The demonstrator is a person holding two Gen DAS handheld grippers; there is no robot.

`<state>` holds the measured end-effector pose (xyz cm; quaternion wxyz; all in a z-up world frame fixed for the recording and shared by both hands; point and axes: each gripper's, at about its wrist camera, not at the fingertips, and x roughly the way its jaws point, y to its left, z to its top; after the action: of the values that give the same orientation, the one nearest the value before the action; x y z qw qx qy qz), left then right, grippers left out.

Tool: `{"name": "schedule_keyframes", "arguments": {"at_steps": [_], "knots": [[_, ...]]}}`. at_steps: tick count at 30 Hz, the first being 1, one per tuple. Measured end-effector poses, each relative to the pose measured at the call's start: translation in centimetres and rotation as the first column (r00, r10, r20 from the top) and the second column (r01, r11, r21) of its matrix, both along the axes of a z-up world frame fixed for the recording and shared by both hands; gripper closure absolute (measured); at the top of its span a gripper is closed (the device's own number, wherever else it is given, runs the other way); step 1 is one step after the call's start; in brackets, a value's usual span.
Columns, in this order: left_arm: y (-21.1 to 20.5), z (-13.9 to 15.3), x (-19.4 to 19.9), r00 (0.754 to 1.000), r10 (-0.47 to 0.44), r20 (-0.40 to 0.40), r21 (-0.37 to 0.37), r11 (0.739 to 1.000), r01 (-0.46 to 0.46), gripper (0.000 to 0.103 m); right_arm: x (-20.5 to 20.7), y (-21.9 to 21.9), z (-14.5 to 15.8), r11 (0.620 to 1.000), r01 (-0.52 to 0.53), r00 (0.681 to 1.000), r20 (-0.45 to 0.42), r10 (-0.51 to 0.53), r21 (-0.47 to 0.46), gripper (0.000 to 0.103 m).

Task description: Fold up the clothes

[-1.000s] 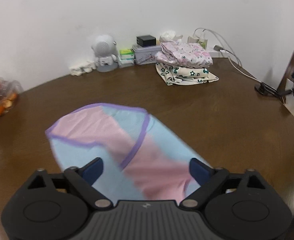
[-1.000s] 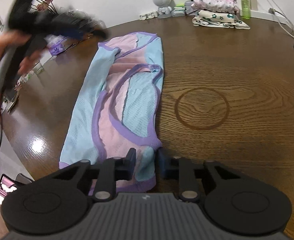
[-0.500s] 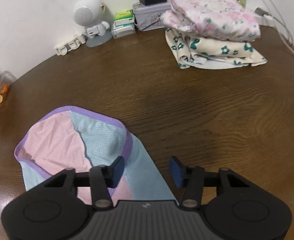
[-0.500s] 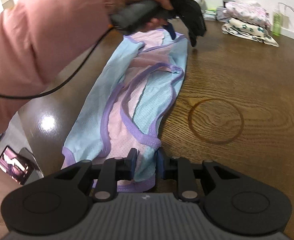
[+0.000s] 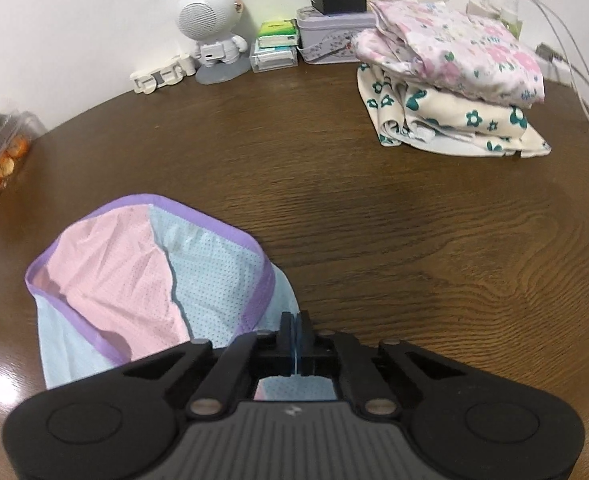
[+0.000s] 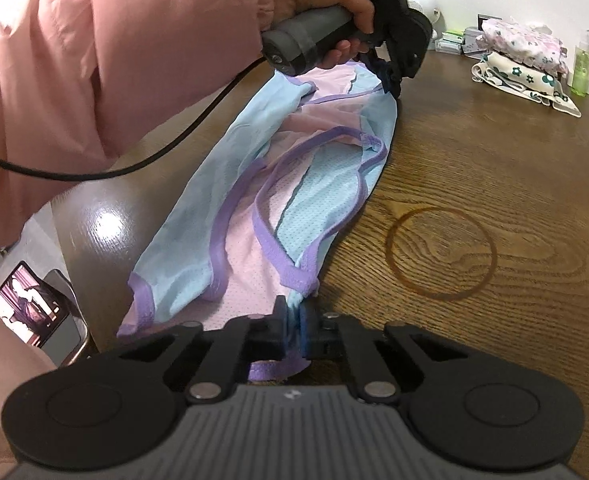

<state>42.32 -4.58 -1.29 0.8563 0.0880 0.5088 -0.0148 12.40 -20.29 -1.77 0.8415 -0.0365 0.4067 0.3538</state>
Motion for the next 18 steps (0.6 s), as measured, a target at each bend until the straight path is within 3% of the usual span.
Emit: {"name": "schedule_keyframes", "arguments": {"at_steps": [4, 7, 11, 14, 18], "knots": [[2.0, 2.4, -0.4, 0.999, 0.007, 0.042, -0.101, 0.995, -0.002, 0.103, 0.0, 0.0, 1.3, 1.000, 0.022, 0.999, 0.026, -0.022, -0.003, 0.101], [5.0, 4.9, -1.4, 0.996, 0.025, 0.084, -0.219, 0.976, -0.006, 0.103, -0.6, 0.6, 4.0, 0.999, 0.020, 0.993, 0.115, -0.017, -0.028, 0.101], [10.2, 7.1, -3.6, 0.988, 0.059, 0.141, -0.347, 0.938, -0.007, 0.103, -2.7, 3.9, 6.7, 0.987, -0.067, 0.966, 0.237, 0.101, -0.145, 0.101], [14.6, 7.5, -5.7, 0.982, 0.085, 0.170, -0.415, 0.910, -0.007, 0.103, -4.7, 7.9, 6.8, 0.943, -0.176, 0.928, 0.271, 0.255, -0.284, 0.101], [19.5, 5.1, -7.6, 0.982, 0.120, 0.146, -0.456, 0.889, -0.041, 0.103, -5.9, 11.5, 4.9, 0.877, -0.276, 0.910, 0.187, 0.370, -0.393, 0.101]]}}
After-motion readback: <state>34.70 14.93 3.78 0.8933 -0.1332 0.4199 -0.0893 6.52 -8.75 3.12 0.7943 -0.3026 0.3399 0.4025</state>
